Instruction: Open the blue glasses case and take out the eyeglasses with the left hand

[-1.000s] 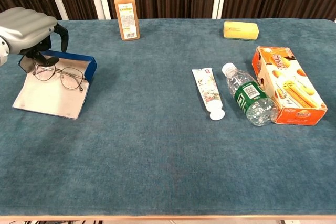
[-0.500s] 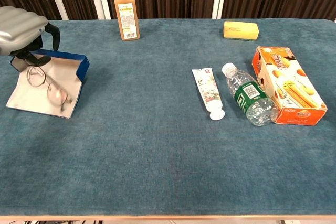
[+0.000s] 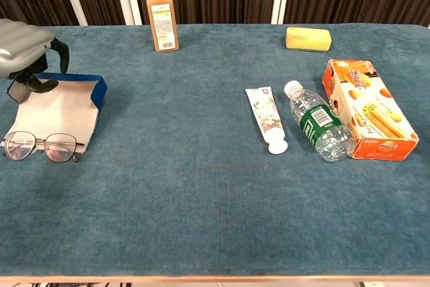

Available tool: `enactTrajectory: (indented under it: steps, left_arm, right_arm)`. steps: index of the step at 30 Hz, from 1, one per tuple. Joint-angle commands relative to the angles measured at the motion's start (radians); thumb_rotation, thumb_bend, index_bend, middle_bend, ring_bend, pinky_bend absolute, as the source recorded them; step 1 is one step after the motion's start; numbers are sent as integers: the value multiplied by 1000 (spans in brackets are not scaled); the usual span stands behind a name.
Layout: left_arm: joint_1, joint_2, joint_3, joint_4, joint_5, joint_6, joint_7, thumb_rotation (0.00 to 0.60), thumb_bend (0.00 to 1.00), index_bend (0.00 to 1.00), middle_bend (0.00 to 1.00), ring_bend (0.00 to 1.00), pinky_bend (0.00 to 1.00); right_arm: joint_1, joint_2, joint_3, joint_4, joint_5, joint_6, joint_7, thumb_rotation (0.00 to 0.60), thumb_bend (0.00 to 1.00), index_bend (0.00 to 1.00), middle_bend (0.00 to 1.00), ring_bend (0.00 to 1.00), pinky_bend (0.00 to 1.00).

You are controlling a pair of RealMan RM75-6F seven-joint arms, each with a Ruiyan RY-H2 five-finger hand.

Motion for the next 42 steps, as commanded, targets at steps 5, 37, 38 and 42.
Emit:
enactTrajectory:
  steps: [5,37,38,42]
  left_arm:
    - [1,16,-50,-34,-87,-20,42,600,113,208,1000,912,1000]
    - [84,157,58,-483,-211,7,90,600,324,505,1000,982,1000]
    - [84,157,58,-482,-210,9,88,600,323,505,1000,982,1000]
    - [87,160,63,-478,-212,13,83,600,324,509,1000,982,1000]
  right_arm:
    - [0,0,0,-1,0,-1,-1,600,160,0,0,0,186]
    - [0,6,-2,-2,-4,-3,13,600,160,0,0,0,186]
    - [0,5,-2,-2,-4,-3,13,600,160,0,0,0,186]
    - [1,5,-3,-2,-4,-4,11,600,160,0,0,0,186]
